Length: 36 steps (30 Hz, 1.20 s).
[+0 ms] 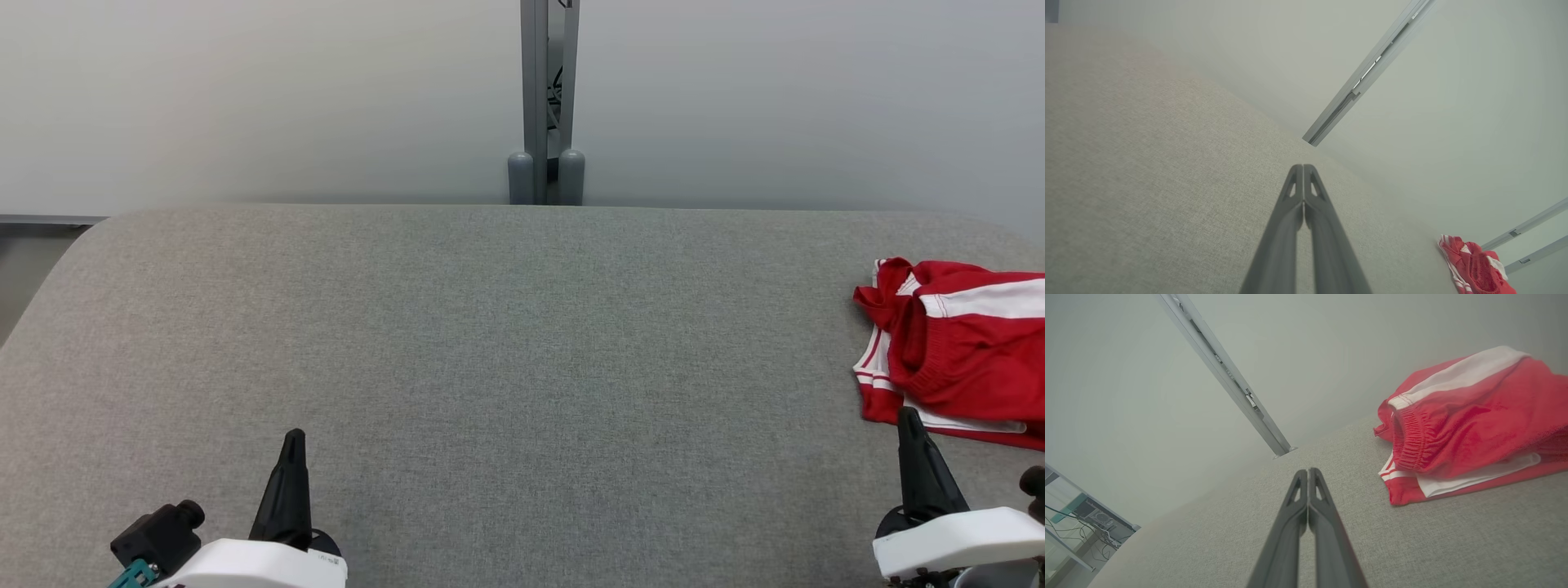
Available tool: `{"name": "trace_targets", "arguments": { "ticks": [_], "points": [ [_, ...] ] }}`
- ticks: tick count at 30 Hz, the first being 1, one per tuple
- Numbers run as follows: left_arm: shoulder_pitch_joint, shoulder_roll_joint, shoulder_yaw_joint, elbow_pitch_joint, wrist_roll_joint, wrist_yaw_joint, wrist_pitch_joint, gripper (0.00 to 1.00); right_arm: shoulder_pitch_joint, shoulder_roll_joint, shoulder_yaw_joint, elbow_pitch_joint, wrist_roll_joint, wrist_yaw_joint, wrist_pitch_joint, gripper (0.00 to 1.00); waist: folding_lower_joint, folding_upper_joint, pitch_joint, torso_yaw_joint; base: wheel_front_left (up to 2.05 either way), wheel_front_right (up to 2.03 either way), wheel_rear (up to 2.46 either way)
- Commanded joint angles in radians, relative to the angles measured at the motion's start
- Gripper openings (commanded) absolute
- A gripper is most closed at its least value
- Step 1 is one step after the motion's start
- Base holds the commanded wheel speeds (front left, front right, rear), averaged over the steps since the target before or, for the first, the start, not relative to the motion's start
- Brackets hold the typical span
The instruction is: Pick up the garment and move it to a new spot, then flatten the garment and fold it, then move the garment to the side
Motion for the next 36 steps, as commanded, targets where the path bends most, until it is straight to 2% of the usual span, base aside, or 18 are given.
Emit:
{"name": "trace_targets", "arguments": {
  "ticks": [1, 36],
  "points": [
    [-0.029, 0.003, 0.0, -0.013, -0.032, -0.01, 0.005, 0.0, -0.003, -0.009, -0.011, -0.021, 0.039, 0.0, 0.012, 0.0, 0.0, 0.0, 0.0, -0.001, 0.0, 0.0, 0.0],
    [-0.075, 0.005, -0.011, -0.017, -0.432, -0.054, 0.081, 0.0, 0.021, -0.014, -0.117, -0.059, 0.517, 0.0, 0.167, 0.0, 0.0, 0.0, 0.004, -0.022, 0.0, 0.0, 0.0]
  ]
}}
